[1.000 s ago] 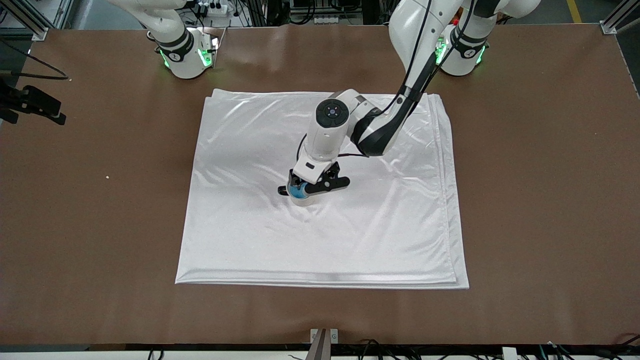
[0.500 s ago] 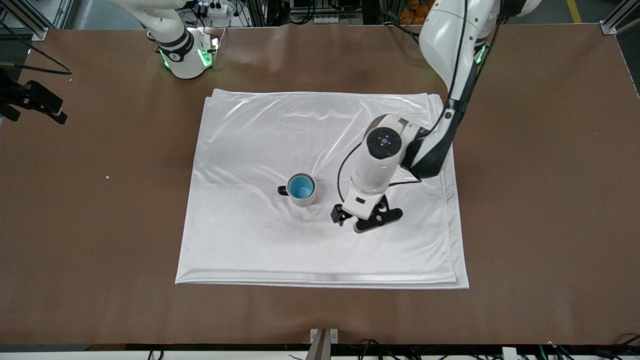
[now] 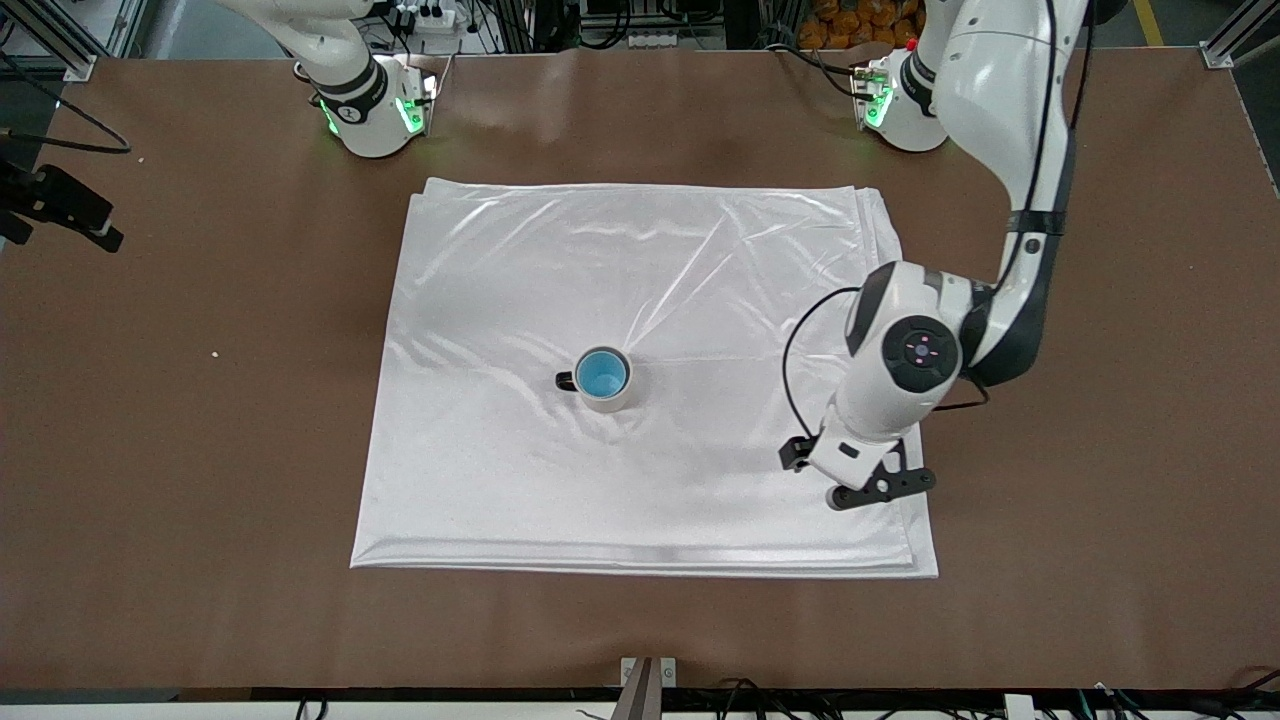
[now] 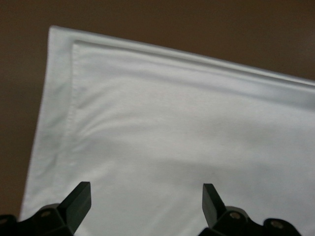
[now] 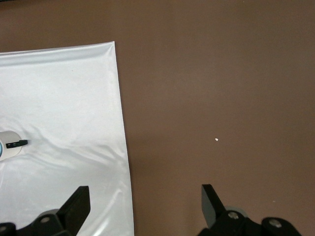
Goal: Place blue cup into white mug on cloth
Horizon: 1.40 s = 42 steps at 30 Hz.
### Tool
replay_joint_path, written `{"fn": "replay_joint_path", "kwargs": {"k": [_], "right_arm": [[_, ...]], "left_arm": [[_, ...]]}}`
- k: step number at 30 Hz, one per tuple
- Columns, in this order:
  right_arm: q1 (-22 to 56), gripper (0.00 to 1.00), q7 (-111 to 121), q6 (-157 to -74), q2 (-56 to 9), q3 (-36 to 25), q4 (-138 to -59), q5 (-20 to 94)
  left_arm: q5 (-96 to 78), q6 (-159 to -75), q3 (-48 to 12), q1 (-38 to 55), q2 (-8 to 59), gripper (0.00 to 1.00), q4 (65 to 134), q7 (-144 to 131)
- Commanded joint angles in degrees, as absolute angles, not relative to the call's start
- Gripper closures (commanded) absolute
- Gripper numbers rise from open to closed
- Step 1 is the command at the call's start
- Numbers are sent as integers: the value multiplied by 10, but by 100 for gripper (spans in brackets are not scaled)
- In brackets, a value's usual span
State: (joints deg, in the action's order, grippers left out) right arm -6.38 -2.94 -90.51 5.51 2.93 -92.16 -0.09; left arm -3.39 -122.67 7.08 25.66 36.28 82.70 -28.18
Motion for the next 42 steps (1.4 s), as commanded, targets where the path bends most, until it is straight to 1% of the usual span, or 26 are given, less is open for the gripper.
{"fn": "replay_joint_path", "kwargs": {"k": [1, 6, 10, 13, 19, 23, 36, 42], "right_arm": [[-73, 0, -39, -906, 59, 33, -912, 12], [-72, 0, -38, -908, 54, 34, -911, 12], [-71, 0, -40, -909, 50, 35, -910, 13], [-71, 0, -40, -909, 50, 35, -910, 16], [-71, 0, -41, -912, 43, 35, -910, 20], [-72, 0, -41, -921, 41, 34, -911, 21], [-73, 0, -41, -923, 35, 34, -913, 21], [-73, 0, -41, -922, 35, 33, -913, 21]], "left_arm": [[-32, -1159, 63, 207, 309, 0, 854, -190], [-33, -1104, 62, 169, 282, 0, 855, -159], [-33, -1050, 62, 156, 255, 0, 858, -128], [-34, -1028, 62, 146, 223, 0, 876, -99], [-33, -1030, 62, 138, 101, 0, 993, -95], [-32, -1029, 63, 130, 44, 0, 1038, -95], [-25, -1023, 62, 130, -44, 0, 1095, -95], [-8, -1022, 62, 109, -59, 0, 1092, -93]]}}
